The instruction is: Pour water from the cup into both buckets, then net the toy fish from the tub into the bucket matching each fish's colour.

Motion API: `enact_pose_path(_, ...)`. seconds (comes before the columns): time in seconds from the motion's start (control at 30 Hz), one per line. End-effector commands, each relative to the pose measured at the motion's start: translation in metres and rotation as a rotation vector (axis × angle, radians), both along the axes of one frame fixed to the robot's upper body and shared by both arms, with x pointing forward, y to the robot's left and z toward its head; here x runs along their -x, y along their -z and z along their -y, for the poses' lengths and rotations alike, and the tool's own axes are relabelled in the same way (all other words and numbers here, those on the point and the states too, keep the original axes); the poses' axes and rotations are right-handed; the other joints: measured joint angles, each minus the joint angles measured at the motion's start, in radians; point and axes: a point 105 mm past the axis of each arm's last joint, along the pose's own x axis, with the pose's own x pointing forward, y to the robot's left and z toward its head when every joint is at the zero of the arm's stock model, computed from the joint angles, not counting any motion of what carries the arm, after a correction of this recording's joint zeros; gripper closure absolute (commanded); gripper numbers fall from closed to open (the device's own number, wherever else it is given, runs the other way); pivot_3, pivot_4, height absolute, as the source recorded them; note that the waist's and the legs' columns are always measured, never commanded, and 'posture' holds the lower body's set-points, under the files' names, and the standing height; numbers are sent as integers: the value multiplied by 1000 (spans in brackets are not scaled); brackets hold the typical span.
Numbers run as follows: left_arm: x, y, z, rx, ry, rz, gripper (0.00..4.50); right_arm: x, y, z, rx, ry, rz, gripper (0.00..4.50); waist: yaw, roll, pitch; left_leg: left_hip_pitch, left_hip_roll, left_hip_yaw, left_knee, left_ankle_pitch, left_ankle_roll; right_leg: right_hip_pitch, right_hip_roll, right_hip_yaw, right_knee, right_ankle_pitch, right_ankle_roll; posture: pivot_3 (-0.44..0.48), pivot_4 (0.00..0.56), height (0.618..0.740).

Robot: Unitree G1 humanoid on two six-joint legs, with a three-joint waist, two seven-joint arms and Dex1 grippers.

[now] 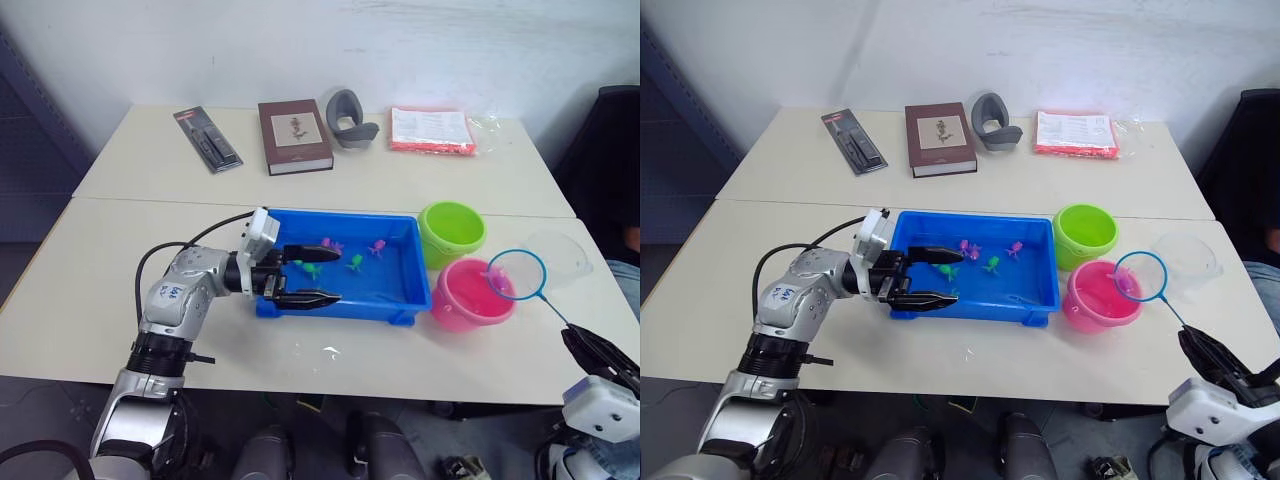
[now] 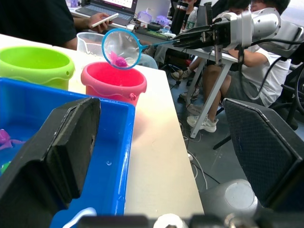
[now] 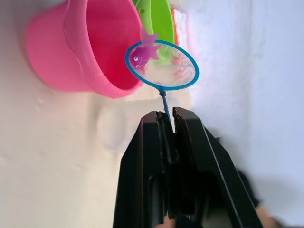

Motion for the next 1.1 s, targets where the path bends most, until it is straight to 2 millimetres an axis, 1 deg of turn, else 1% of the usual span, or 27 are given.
enact_pose_path(0.03, 4, -9, 7, 30, 23, 28, 64, -2, -3, 5, 148, -17, 83, 4500, 0, 0, 0, 0, 0, 0, 0, 0, 0, 0, 0, 0, 0, 0, 0, 0, 150, 740)
enact_pose_path(0.13, 5, -9, 10, 38, 22, 29, 64, -4, 3, 6, 224, -54, 79, 4500, 0, 0, 0, 0, 0, 0, 0, 0, -1, 0, 0, 0, 0, 0, 0, 0, 150, 740)
enact_pose_path(0.2, 4, -10, 12, 45, 19, 31, 64, -5, 9, 11, 209, -52, 64, 4500, -1, 0, 0, 0, 0, 0, 0, 0, -1, 1, 0, 0, 0, 0, 0, 0, 150, 740)
enact_pose_path(0.23, 4, -11, 13, 47, 19, 33, 64, -5, 8, 8, 244, -79, 82, 4500, 0, 0, 0, 0, 0, 0, 0, 0, 0, 1, 0, 0, -1, 0, -1, 0, 150, 740)
enact_pose_path(0.27, 4, -11, 13, 49, 18, 33, 64, -5, 11, 9, 229, -85, 69, 4500, 0, 0, 0, 0, 0, -1, 0, 0, 0, 1, 0, 0, -1, -1, -1, 0, 150, 740)
enact_pose_path(0.3, 4, -11, 14, 49, 19, 34, 64, -5, 10, 6, 261, -111, 81, 4500, 0, 0, 0, 0, 0, -1, 0, 0, 0, 1, 0, 0, -1, -1, -1, 0, 150, 740)
enact_pose_path(0.33, 5, -11, 15, 50, 23, 34, 64, -4, 11, 6, 255, -121, 80, 4500, 0, 0, 0, 0, 0, -1, 0, 0, 0, 1, 0, 0, -1, -1, -1, 0, 150, 740)
enact_pose_path(0.4, 5, -11, 16, 50, 28, 34, 64, -3, 10, 10, 259, -110, 94, 4500, -1, 0, 0, 0, 0, -1, 0, 0, 0, 2, 0, 0, -1, -1, -1, 0, 150, 740)
enact_pose_path(0.47, 5, -10, 16, 51, 25, 33, 64, -3, 7, 19, 254, -64, 110, 4500, -1, 0, 0, 0, 0, -1, 0, 0, 1, 2, 0, 0, -1, -1, -1, 0, 150, 740)
enact_pose_path(0.5, 5, -10, 16, 51, 22, 32, 64, -3, 7, 17, 244, -72, 116, 4500, -1, 0, 0, 0, 0, -1, 0, 0, 1, 2, 0, 0, -1, -1, -1, 0, 150, 740)
enact_pose_path(0.6, 6, -8, 16, 46, 29, 28, 64, -3, 18, 4, 221, -125, 82, 4500, -5, 0, 0, 0, 0, -1, 0, -1, 1, 2, -1, 0, -2, -1, -1, 0, 150, 740)
enact_pose_path(0.67, 6, -7, 17, 45, 28, 28, 64, -3, 11, 13, 231, -78, 118, 4500, -6, 0, 0, 0, 1, -2, 0, -1, 2, 2, -1, 0, -2, -1, -1, 0, 150, 740)
enact_pose_path(0.7, 5, -8, 16, 49, 19, 26, 64, -3, 9, 13, 233, -75, 125, 4500, -6, 0, 0, 0, 1, -2, 0, -1, 3, 2, -1, 0, -2, -1, -1, 0, 150, 740)
enact_pose_path(0.77, 6, -6, 17, 47, 28, 21, 64, -5, 14, -2, 213, -148, 104, 4500, -7, 0, 0, 0, 1, -2, 0, -1, 3, 3, -1, 0, -3, -1, -1, 0, 150, 740)
enact_pose_path(0.8, 8, -5, 18, 43, 36, 20, 64, -5, 16, -7, 207, -170, 94, 4500, -8, 0, 0, 0, 1, -2, 0, -1, 3, 3, -1, 0, -3, -1, -1, 0, 150, 740)
enact_pose_path(0.87, 6, -5, 18, 48, 21, 22, 64, -5, 11, 7, 216, -77, 126, 4500, -11, 0, 0, 0, 2, -3, 0, -2, 3, 3, -1, 0, -3, -1, -1, 0, 150, 740)
enact_pose_path(0.93, 4, -6, 17, 54, 6, 22, 64, -5, 8, 12, 226, -53, 139, 4500, -12, 0, 0, 0, 2, -3, -1, -1, 3, 3, -1, 0, -4, -1, -1, 0, 150, 740)
enact_pose_path(1.0, 7, -3, 18, 44, 28, 15, 64, -6, 18, -12, 196, -173, 99, 4500, -15, 0, 0, 0, 2, -3, -1, -1, 3, 3, -1, 0, -4, -1, -1, 0, 150, 740)
enact_pose_path(1.03, 8, -2, 18, 39, 34, 18, 64, -6, 18, -13, 193, -168, 102, 4500, -16, 0, 0, 0, 3, -3, -1, -1, 3, 3, -1, 0, -4, -1, -1, 0, 150, 740)
enact_pose_path(1.1, 5, -4, 18, 48, 10, 25, 64, -6, 14, 1, 214, -90, 131, 4500, -17, 1, 0, 0, 3, -3, -1, -2, 3, 3, -1, 0, -4, -1, -1, 0, 150, 740)
